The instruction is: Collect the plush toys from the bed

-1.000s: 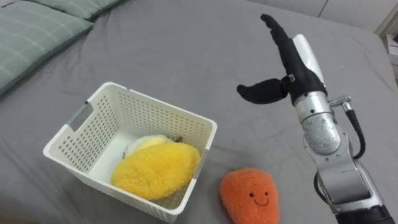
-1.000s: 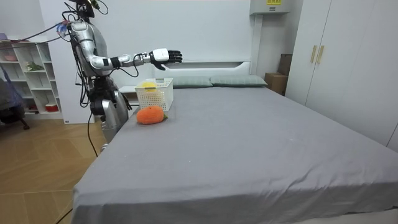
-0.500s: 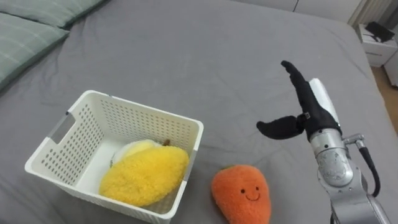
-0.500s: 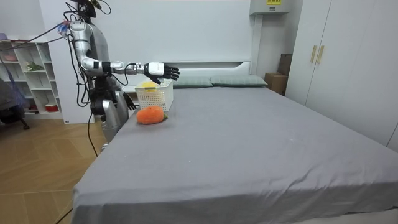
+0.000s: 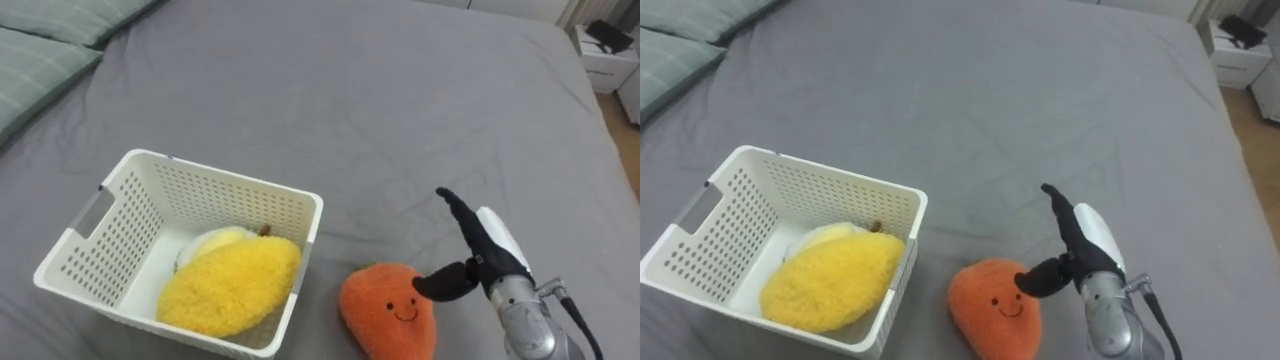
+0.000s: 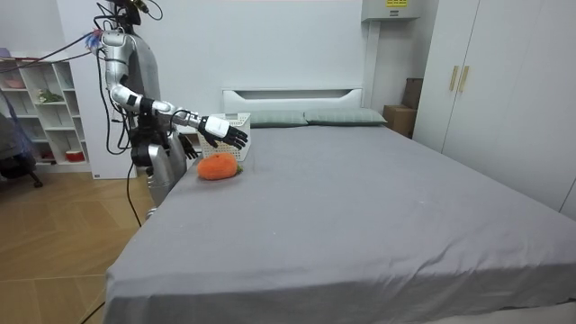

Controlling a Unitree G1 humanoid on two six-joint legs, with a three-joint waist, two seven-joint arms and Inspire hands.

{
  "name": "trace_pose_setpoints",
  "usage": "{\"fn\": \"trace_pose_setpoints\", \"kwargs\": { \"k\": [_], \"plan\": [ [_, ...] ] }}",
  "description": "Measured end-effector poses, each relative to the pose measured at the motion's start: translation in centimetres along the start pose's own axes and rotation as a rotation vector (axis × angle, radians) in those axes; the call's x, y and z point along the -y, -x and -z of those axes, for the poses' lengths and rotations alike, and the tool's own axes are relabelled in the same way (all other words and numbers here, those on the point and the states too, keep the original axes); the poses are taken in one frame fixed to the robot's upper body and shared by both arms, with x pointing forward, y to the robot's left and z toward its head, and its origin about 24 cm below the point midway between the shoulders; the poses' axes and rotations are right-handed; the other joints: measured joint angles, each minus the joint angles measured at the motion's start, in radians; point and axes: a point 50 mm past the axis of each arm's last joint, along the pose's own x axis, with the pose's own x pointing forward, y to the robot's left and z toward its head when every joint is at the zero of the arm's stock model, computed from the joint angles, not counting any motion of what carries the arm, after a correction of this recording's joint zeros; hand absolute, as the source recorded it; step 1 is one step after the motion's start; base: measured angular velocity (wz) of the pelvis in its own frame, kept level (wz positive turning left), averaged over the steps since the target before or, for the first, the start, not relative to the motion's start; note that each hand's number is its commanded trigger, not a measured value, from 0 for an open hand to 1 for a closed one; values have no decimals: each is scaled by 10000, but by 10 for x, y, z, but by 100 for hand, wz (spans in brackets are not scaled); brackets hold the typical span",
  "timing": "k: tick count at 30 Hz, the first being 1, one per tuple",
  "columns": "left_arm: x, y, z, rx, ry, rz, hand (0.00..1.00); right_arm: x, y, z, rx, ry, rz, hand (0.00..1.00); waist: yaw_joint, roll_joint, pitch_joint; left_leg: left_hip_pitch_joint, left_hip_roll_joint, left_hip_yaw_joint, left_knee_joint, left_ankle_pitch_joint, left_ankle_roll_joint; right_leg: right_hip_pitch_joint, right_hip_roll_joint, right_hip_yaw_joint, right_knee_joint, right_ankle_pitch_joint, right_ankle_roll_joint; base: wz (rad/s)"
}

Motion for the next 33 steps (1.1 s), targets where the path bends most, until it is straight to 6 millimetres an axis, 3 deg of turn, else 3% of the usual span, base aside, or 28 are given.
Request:
{"fn": "trace_pose_setpoints", "kwargs": {
  "k": [6, 15, 19, 23, 24, 27, 29, 33],
  "plan": [
    [2, 0, -3, 139, 99, -121, 0, -29, 1, -1, -75, 725, -1246, 0, 356, -138, -5, -319, -9, -103, 49, -4, -7, -189, -9, -177, -9, 3, -6, 4],
    [6, 1, -3, 179, 257, -258, 0, -50, 3, 6, -344, 1070, -2123, 0, 474, -105, 36, -557, -84, -642, 192, -3, -3, -163, -39, -690, -46, 3, -6, 19],
    [9, 1, -5, 237, 268, -165, 0, -54, 3, 6, -349, 1220, -2291, 0, 692, -31, 85, -691, -96, -655, 226, -4, -4, -218, -45, -810, -143, 3, -6, 2],
    [5, 2, -2, 237, 213, -240, 0, -54, -3, 10, -626, 1380, -2376, 3, 682, -47, 75, -815, -95, -727, 202, -15, -24, -245, -34, -855, -183, 2, -5, 5],
    [6, 3, -1, 232, 178, -198, 0, -52, -4, 11, -655, 1385, -2347, 7, 695, -92, 49, -833, -96, -732, 211, -15, -24, -272, -33, -860, -183, 2, -5, 4],
    [7, 4, 3, 181, 113, -123, 0, -54, -6, 12, -770, 1411, -2408, 73, 688, -118, 55, -848, -101, -753, 205, -16, -24, -246, -32, -875, -185, 3, -5, 1],
    [5, 4, 4, 160, 85, -162, 0, -55, -8, 15, -893, 1438, -2416, 100, 690, -148, 75, -840, -101, -785, 206, -17, -26, -225, -28, -881, -188, 2, -5, 5],
    [2, 4, 5, 110, -6, -230, 0, -54, -15, 17, -1102, 1658, -2336, 100, 710, -306, 98, -853, -117, -959, 305, -53, -48, -141, -7, -895, -188, 3, -5, 10]
  ]
}}
